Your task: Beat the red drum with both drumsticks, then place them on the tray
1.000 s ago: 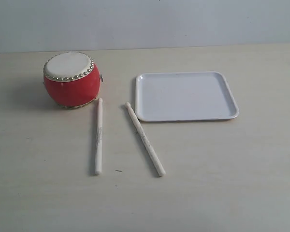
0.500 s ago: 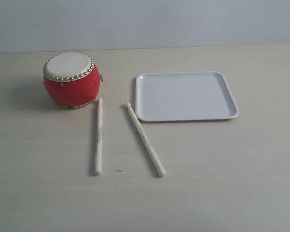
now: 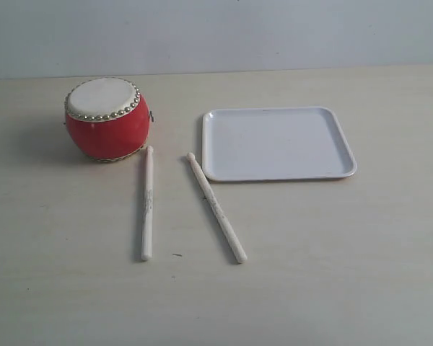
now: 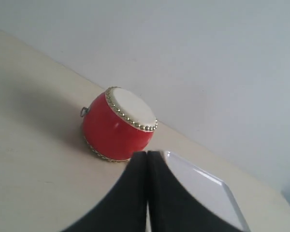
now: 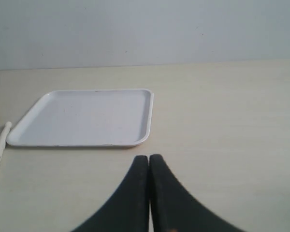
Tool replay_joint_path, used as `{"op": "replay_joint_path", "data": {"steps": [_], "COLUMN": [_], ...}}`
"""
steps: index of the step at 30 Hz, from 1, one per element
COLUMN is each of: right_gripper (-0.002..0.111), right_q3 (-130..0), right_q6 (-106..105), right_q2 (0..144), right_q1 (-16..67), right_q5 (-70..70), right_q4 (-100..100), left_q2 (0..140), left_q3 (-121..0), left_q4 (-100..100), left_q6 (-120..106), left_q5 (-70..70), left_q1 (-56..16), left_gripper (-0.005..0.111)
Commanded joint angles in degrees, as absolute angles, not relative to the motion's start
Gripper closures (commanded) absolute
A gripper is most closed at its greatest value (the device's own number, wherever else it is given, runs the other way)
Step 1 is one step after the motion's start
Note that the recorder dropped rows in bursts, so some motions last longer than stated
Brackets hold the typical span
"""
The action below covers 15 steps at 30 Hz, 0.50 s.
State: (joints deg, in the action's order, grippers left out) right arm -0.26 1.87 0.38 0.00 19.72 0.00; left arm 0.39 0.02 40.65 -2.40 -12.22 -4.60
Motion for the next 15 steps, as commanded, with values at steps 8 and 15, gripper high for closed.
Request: {"op": "replay_joint_path", "data": {"steps": [8,15], "right_gripper": [0.108,0.108], "right_q3": [0.0,0.0], "right_q6": [1.7,1.7], "right_q2": [0.0,0.0], "right_q1": [-0.3,-0.3], "right_q5": [19.2,19.2], "right_q4": [0.0,0.0], "left_q2": [0.0,0.0], "left_q3": [0.0,0.0], "left_q4": [50.7,53.5], "left_q6": [-2.2,-2.9], "left_q5": [-11.4,-11.4], "left_q1": [-4.4,-4.4], "left_gripper": [0.107,0.107]}}
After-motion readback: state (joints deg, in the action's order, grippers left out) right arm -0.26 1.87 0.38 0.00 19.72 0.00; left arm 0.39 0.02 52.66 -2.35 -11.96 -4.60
